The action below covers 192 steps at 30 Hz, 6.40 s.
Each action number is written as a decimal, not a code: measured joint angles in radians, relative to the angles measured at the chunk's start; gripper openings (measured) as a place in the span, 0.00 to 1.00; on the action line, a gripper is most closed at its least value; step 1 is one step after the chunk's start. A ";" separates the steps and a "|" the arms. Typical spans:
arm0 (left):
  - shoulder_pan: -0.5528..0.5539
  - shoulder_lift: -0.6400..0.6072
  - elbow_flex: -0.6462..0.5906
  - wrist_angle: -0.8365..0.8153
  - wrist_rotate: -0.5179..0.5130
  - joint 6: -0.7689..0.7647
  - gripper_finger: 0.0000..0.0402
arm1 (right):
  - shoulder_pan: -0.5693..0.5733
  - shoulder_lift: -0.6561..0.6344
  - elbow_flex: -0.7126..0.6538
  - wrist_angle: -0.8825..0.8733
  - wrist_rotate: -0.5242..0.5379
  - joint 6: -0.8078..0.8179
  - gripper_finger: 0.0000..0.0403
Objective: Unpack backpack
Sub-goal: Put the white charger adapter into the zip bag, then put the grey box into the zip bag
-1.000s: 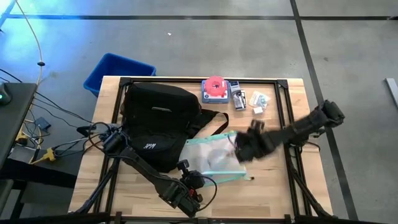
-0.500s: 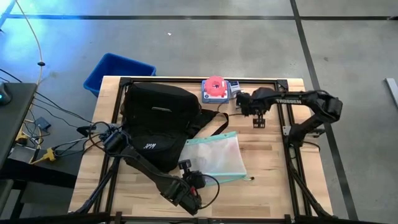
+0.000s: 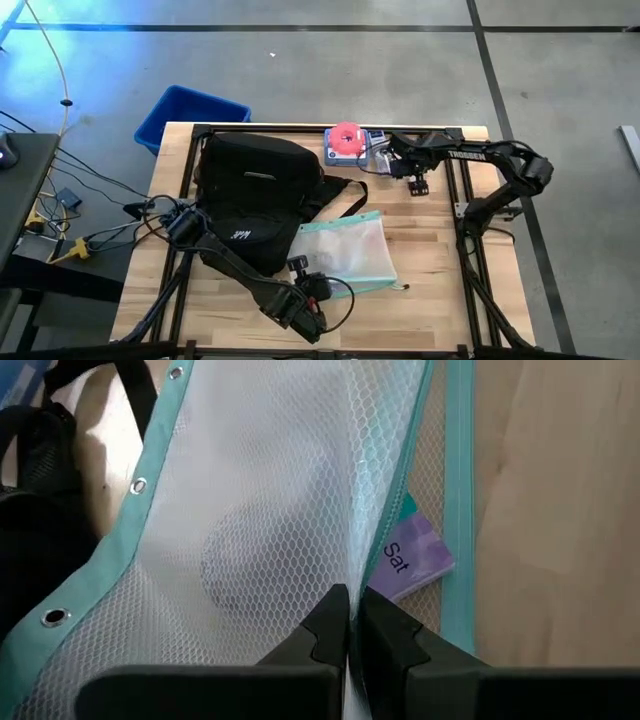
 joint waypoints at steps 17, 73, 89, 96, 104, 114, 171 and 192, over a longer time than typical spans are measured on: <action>0.004 0.000 0.000 0.043 0.023 -0.027 0.00 | 0.002 0.004 -0.072 0.086 0.004 0.275 0.34; -0.010 -0.002 0.000 0.030 -0.118 -0.110 0.00 | 1.156 0.409 0.545 0.193 0.371 1.141 0.75; -0.009 -0.002 0.000 0.026 -0.130 -0.112 0.00 | 1.305 0.420 0.436 0.291 0.003 1.137 0.52; -0.009 -0.002 0.000 0.048 -0.109 -0.070 0.00 | 1.176 0.434 0.341 0.584 0.087 1.063 0.36; -0.007 -0.001 -0.001 0.044 -0.109 -0.071 0.00 | 1.071 0.448 0.341 0.662 0.174 1.095 0.26; -0.010 0.000 -0.001 0.024 -0.107 -0.095 0.00 | 1.125 0.447 0.341 0.616 0.015 1.066 0.24; -0.034 0.000 0.000 -0.009 -0.079 -0.120 0.00 | 0.389 -0.135 0.342 -0.060 0.114 1.246 0.59; -0.038 0.000 0.000 -0.008 -0.078 -0.103 0.00 | 0.115 0.314 0.341 0.003 0.003 1.198 0.94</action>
